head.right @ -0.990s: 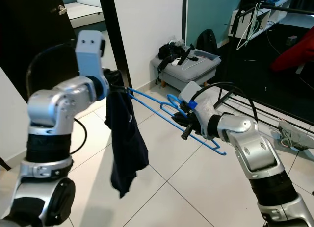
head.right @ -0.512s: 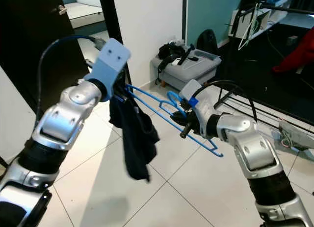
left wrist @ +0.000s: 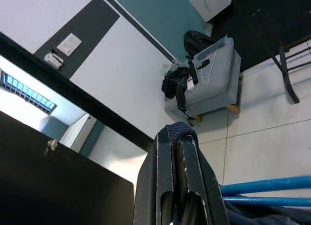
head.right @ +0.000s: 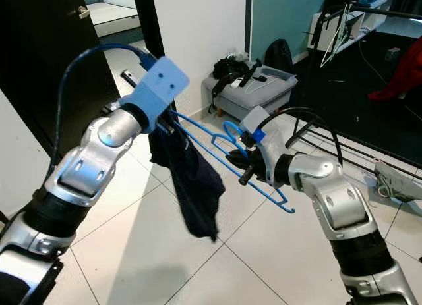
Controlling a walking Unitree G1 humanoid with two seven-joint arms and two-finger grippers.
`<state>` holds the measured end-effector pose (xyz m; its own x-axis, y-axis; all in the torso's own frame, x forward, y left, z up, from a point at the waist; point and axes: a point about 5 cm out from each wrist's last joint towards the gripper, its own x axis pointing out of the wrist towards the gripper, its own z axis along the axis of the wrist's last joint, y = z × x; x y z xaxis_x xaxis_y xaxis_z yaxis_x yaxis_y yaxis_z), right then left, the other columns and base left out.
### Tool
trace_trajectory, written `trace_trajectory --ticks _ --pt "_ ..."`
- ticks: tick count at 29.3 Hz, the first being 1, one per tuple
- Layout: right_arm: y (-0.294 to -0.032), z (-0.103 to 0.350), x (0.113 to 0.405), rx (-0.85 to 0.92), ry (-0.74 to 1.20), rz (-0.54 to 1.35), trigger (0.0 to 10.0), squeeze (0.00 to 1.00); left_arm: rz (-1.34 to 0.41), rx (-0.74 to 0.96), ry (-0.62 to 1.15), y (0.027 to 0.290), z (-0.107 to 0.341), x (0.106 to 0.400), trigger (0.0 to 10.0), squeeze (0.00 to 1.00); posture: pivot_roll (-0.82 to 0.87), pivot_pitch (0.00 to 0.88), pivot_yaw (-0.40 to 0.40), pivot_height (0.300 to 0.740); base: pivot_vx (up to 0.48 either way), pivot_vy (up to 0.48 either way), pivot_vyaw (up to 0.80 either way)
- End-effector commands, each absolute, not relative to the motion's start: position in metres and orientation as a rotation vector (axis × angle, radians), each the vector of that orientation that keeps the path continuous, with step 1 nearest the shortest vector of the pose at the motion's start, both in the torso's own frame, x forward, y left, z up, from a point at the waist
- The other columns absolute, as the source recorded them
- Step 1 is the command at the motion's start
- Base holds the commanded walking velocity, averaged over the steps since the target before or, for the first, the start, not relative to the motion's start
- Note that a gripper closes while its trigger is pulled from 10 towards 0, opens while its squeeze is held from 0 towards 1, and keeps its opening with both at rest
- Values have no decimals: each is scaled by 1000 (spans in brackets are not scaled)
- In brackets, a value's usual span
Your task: Hang hanger
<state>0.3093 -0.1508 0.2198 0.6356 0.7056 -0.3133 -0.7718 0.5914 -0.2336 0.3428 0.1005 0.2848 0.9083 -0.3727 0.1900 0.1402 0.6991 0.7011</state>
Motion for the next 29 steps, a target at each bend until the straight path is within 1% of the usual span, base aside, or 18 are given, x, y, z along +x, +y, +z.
trace_trajectory --ticks 1,2,3,4,5,6,7,8,9,10,12,20,21,25,26,27,28,29 --pt "-145 226 308 -367 170 890 10000 0 -325 780 -359 98 284 341 10000 0 -75 0 51 740 0 0 0" --pt "-145 226 308 -367 170 890 10000 0 -325 780 -359 98 284 341 10000 0 -75 0 51 740 0 0 0" --pt "-145 226 309 -367 167 882 10000 0 -462 667 -360 84 286 331 10000 0 -73 0 51 740 0 0 0" --pt "-145 226 309 -367 167 882 10000 0 -462 667 -360 84 286 331 10000 0 -73 0 51 740 0 0 0" --pt "-145 227 311 -365 164 874 10000 0 -593 566 -380 71 290 319 10000 0 -73 0 51 740 0 0 0" --pt "-145 227 311 -365 164 874 10000 0 -593 566 -380 71 290 319 10000 0 -73 0 51 740 0 0 0" --pt "-145 227 312 -363 161 867 10000 0 -715 459 -399 59 294 306 10000 0 -71 0 48 740 0 0 0" --pt "-145 227 312 -363 161 867 10000 0 -715 459 -399 59 294 306 10000 0 -71 0 48 740 0 0 0" --pt "-145 227 314 -360 158 858 10000 0 -816 410 -413 51 294 294 10000 0 -71 0 48 740 0 0 0" --pt "-145 227 314 -360 158 858 10000 0 -816 410 -413 51 294 294 10000 0 -71 0 48 740 0 0 0" --pt "-145 228 316 -353 154 845 10000 0 -904 411 -418 44 287 283 10000 0 -68 0 49 740 0 0 0" --pt "-144 227 318 -345 150 837 10000 0 -926 439 -414 44 280 281 10000 0 -67 0 52 740 0 0 0" --pt "-144 228 317 -341 147 834 10000 0 -889 475 -398 49 277 287 10000 0 -67 0 53 740 0 0 0" --pt "-144 228 317 -341 147 834 10000 0 -889 475 -398 49 277 287 10000 0 -67 0 53 740 0 0 0" --pt "-145 228 317 -337 143 832 10000 0 -834 522 -370 57 275 294 10000 0 -66 0 54 740 0 0 0" --pt "-144 228 317 -328 132 833 10000 0 -686 570 -322 74 274 312 10000 0 -66 0 54 740 0 0 0" --pt "-144 229 317 -321 124 834 10000 0 -583 599 -290 87 274 324 10000 0 -66 0 54 740 0 0 0" --pt "-144 229 317 -321 124 834 10000 0 -583 599 -290 87 274 324 10000 0 -66 0 54 740 0 0 0"
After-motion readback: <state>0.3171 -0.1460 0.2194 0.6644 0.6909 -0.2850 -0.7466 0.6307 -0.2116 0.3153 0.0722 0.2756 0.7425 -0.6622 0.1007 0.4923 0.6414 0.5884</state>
